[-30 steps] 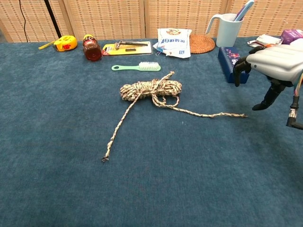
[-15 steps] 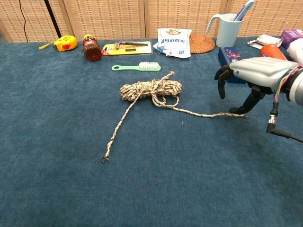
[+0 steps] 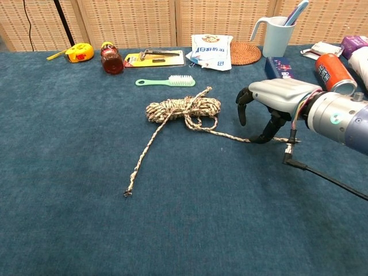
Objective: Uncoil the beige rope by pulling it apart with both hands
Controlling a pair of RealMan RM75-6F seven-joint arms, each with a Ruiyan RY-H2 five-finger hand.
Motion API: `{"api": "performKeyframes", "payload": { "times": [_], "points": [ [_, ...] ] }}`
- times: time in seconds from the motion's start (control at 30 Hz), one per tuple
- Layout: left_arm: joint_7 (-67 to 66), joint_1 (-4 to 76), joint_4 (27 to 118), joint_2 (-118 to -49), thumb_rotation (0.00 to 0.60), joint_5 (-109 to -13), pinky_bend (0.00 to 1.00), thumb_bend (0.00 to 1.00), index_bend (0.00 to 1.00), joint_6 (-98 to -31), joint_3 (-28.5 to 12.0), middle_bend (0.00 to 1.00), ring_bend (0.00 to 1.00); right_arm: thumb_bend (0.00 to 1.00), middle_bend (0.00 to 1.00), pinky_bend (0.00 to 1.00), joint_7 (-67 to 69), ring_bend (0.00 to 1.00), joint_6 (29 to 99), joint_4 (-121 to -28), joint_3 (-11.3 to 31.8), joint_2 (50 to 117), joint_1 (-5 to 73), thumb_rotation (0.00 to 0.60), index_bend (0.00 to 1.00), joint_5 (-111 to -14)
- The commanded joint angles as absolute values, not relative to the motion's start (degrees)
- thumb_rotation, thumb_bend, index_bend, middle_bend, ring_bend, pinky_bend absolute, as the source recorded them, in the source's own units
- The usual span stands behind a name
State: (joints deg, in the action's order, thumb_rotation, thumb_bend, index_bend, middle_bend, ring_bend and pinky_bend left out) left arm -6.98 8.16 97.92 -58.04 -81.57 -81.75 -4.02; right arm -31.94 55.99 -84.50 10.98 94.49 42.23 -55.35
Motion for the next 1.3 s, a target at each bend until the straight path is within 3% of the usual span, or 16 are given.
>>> {"api": "performKeyframes", "payload": {
  "times": [0.03, 0.33, 0.47, 0.63, 1.3],
  "points": [
    [-6.9, 8.1, 97.9, -58.0, 0.600, -81.5, 0.00, 0.29, 0.25, -81.8, -4.0, 0.19, 0.13, 0.31, 0.16, 0.00, -32.2, 0.10, 56.4, -83.6, 10.9, 95.2, 42.5, 0.600, 0.47, -55.2],
    [-7.0, 8.2, 98.3, -57.7, 0.600, -81.7, 0.00, 0.29, 0.25, -81.9, -4.1, 0.19, 0.13, 0.34, 0.15, 0.00, -30.7, 0.07, 58.1, -82.2, 10.4, 96.3, 41.9, 0.600, 0.48, -56.1],
    [-7.3, 8.2, 98.7, -57.4, 0.600, -81.9, 0.00, 0.29, 0.25, -82.1, -4.1, 0.19, 0.13, 0.34, 0.08, 0.00, -28.6, 0.01, 58.8, -82.0, 10.1, 96.8, 41.1, 0.600, 0.45, -57.1],
    [-7.5, 8.1, 99.2, -57.2, 0.600, -82.0, 0.00, 0.29, 0.25, -82.3, -4.1, 0.19, 0.13, 0.35, 0.03, 0.00, -27.4, 0.00, 59.0, -81.3, 9.6, 97.5, 40.6, 0.600, 0.42, -58.0],
    [-7.7, 8.0, 99.8, -56.7, 0.600, -82.0, 0.00, 0.29, 0.25, -82.4, -4.1, 0.19, 0.13, 0.35, 0.06, 0.00, -24.7, 0.00, 57.7, -75.3, 9.6, 100.4, 40.1, 0.600, 0.46, -59.4]
  ]
}}
